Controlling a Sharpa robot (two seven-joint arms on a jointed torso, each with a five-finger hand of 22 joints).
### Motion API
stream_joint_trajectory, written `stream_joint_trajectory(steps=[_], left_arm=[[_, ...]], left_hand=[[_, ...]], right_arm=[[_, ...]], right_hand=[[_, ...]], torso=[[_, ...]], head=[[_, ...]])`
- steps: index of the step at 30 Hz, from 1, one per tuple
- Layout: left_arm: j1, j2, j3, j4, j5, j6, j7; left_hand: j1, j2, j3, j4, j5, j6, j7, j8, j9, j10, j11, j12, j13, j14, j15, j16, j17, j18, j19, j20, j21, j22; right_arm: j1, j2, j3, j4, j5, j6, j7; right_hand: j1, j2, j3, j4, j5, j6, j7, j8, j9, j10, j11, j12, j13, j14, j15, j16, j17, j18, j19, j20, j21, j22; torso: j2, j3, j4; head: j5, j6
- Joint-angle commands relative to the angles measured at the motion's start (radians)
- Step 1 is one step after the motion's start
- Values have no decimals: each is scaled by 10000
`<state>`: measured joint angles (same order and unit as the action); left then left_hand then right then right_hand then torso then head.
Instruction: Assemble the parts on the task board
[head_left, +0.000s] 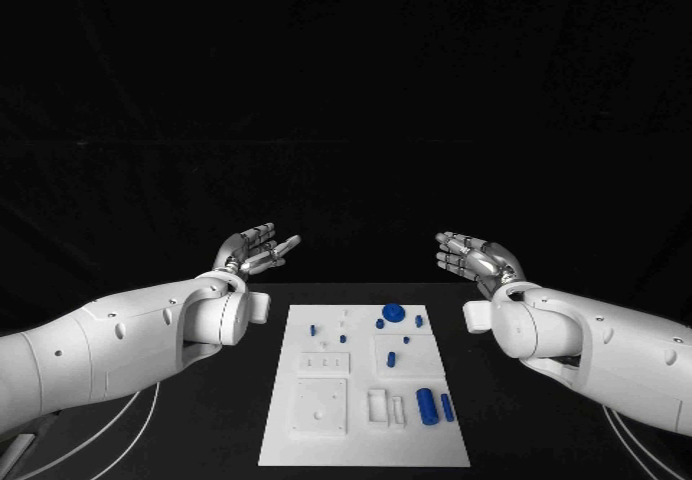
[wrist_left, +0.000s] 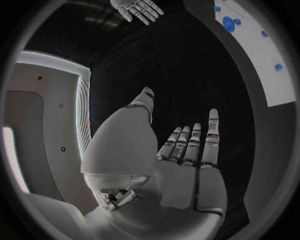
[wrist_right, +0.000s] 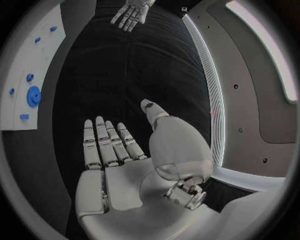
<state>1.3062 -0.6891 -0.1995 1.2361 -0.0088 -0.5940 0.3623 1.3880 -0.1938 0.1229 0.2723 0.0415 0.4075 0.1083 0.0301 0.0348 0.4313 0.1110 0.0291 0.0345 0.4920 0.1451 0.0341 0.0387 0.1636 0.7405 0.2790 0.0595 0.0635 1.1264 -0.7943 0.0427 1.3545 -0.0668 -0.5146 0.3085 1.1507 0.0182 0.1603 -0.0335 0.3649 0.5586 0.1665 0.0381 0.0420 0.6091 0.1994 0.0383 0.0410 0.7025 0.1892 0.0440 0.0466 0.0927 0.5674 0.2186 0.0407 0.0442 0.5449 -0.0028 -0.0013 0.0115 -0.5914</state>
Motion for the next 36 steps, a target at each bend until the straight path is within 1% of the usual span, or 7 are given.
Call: stream_joint_trajectory(steps=[1,11,16,20,24,29,36], left_arm=[[172,97,-112,-245,-215,1076,-707],[226,50,-151,-297,-157,1374,-713],[228,-93,-151,-152,-199,1480,-561],[239,-253,-143,43,-214,1778,-518],[275,-424,-98,271,-407,2289,-465],[396,-669,-70,629,-629,2806,-507],[530,-899,-52,1196,-774,3080,-562]], left_hand=[[479,-57,29,150,67,174,20,68,26,184,22,77,22,207,28,68,23,230,281,71,65,35],[495,65,63,98,64,621,265,106,56,460,256,90,34,302,13,74,28,229,281,71,68,37],[457,669,186,-622,118,2049,548,228,137,2012,547,186,109,2326,253,236,135,361,886,-66,266,114],[29,1240,-4,-1723,147,3261,605,258,190,3680,626,267,178,4869,347,468,292,41,1655,-653,586,179],[-195,1771,-329,-2425,130,3918,626,234,198,5457,559,251,222,5968,45,358,258,-558,2499,-1341,1106,311],[-249,1940,-466,-2692,133,4250,607,263,219,5670,495,306,237,6302,-69,367,276,-655,2665,-1493,1249,313],[-281,2085,-655,-2981,131,4358,593,267,224,5726,478,305,237,6379,-104,339,275,-651,2820,-1575,1527,289]], right_arm=[[109,-16,53,-331,-827,2159,-1383],[268,25,144,-1364,-2728,2662,-1801],[277,230,150,-1728,-4728,2402,-1582],[305,491,184,-2056,-7098,2302,-1343],[407,766,239,-2293,-8854,2310,-1251],[508,1250,380,-2634,-11070,2303,-1547],[569,1756,438,-3100,-12933,2378,-2117]], right_hand=[[444,-16,155,-95,169,299,105,65,25,301,61,54,27,333,59,50,26,152,308,12,54,29],[1057,-47,405,-900,75,1242,105,104,63,1537,25,103,78,1154,114,82,56,78,886,-115,95,67],[1078,-303,1943,-1328,-751,2821,-3,152,120,3770,-257,190,169,3510,-265,114,156,134,3425,-457,239,195],[878,-693,2162,-1298,32,3181,15,186,147,3976,-384,196,171,4590,-651,200,237,144,4301,-795,328,220],[1080,-836,1893,-1301,146,3791,-78,218,176,4311,-631,196,171,6314,-1268,497,608,425,5859,-1274,878,354],[1329,-993,1146,-1408,350,4020,-105,242,191,4430,-817,203,174,8112,-1782,1465,1585,797,7862,-1763,1755,674],[1274,-962,473,-1756,683,4937,-280,214,215,5185,-1044,188,174,7597,-1996,6232,5280,774,8919,-2377,3583,1975]], torso=[[-1,0,1],[-17,-33,30],[37,-62,41],[101,-86,69],[262,-49,158],[489,35,188],[813,131,378]], head=[[1,-1],[131,-108],[131,-132],[149,-123],[96,-107],[86,-53],[-48,60]])
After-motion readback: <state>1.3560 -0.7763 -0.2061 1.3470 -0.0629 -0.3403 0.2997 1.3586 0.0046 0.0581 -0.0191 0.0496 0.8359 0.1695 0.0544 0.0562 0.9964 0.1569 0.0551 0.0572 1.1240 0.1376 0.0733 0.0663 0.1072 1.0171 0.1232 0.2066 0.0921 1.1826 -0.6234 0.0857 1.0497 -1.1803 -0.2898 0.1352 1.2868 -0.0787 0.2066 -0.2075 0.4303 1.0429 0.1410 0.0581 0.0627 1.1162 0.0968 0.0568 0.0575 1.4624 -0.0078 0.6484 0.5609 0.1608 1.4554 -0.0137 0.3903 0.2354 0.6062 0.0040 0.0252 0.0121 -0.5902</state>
